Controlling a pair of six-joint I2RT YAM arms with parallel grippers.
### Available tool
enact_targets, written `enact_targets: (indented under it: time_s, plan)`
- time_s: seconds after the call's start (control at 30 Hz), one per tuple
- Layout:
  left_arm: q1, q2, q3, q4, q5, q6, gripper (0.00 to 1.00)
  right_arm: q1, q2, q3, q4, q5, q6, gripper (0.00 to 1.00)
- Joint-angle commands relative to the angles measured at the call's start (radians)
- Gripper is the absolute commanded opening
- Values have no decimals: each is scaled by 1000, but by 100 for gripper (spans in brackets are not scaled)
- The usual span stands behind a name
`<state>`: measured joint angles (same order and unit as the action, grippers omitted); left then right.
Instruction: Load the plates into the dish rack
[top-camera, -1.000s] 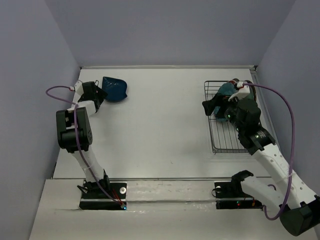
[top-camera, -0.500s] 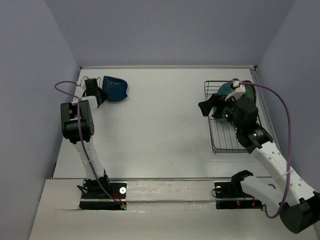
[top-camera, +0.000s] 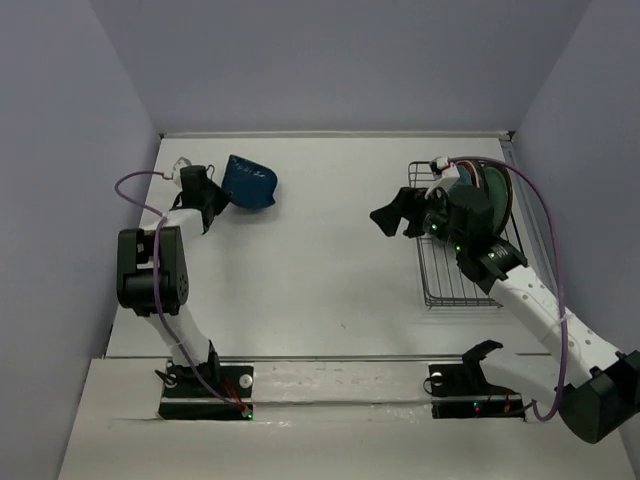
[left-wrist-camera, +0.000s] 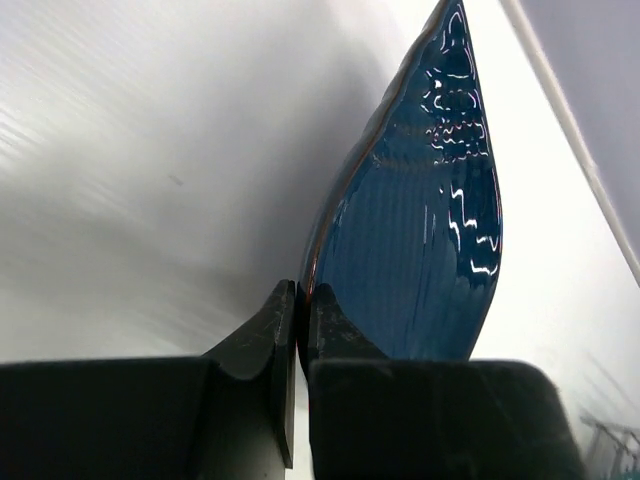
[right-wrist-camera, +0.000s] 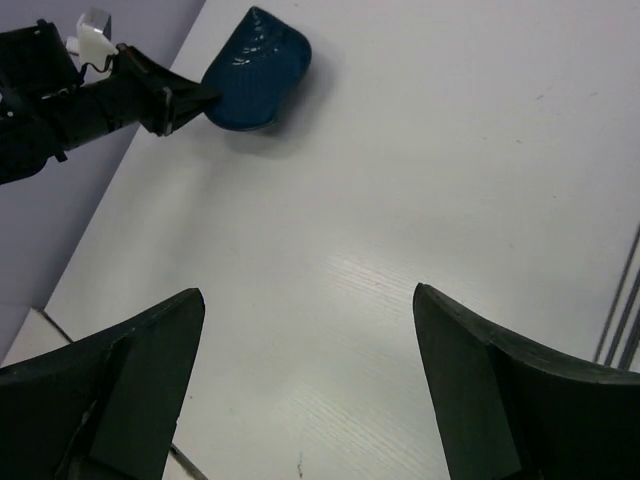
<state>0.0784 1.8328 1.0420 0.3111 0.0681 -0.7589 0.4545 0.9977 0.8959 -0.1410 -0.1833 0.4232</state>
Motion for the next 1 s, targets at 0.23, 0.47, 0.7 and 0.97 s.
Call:
enact_targets:
  time_s: [0.23,0.47,0.7,0.97]
  plan:
    - [-363,-556,-310,250,72,-118,6,99,134,69,109,7,62,95]
    - [-497,-747,-453,269,64,-131,6,99,203,127,63,112,51,100]
    - [-612,-883,-505,292,53,-154,6,99,242,81,130,-48,121,99]
    - [-647,-905,-536,382,50,-192,6,99,253,0,242,-149,189,88]
